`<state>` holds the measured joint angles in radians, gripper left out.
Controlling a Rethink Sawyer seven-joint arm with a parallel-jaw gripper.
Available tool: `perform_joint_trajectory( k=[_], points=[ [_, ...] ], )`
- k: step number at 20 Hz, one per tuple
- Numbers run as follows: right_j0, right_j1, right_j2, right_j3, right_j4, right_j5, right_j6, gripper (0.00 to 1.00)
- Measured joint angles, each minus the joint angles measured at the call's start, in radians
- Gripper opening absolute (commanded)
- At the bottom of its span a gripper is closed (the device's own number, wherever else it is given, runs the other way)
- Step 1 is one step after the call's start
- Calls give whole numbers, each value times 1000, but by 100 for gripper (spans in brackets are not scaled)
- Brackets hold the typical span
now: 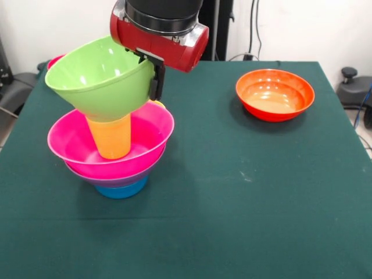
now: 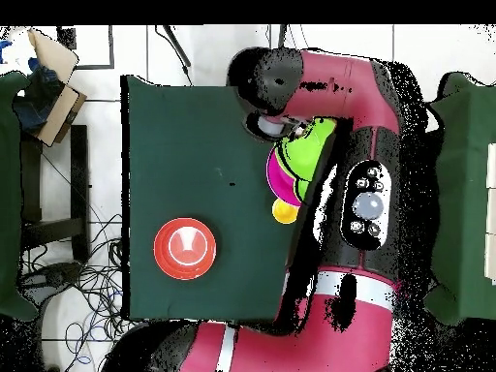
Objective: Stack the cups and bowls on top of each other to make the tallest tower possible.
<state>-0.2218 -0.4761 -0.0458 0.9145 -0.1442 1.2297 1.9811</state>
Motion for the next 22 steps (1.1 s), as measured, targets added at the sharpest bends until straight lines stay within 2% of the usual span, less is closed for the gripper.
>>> perform_joint_trajectory(
  k=[9, 22],
  points=[
    [14, -30, -31, 55, 11, 0, 0, 0],
    [54, -138, -90, 200, 31, -49, 0, 0]
  ],
)
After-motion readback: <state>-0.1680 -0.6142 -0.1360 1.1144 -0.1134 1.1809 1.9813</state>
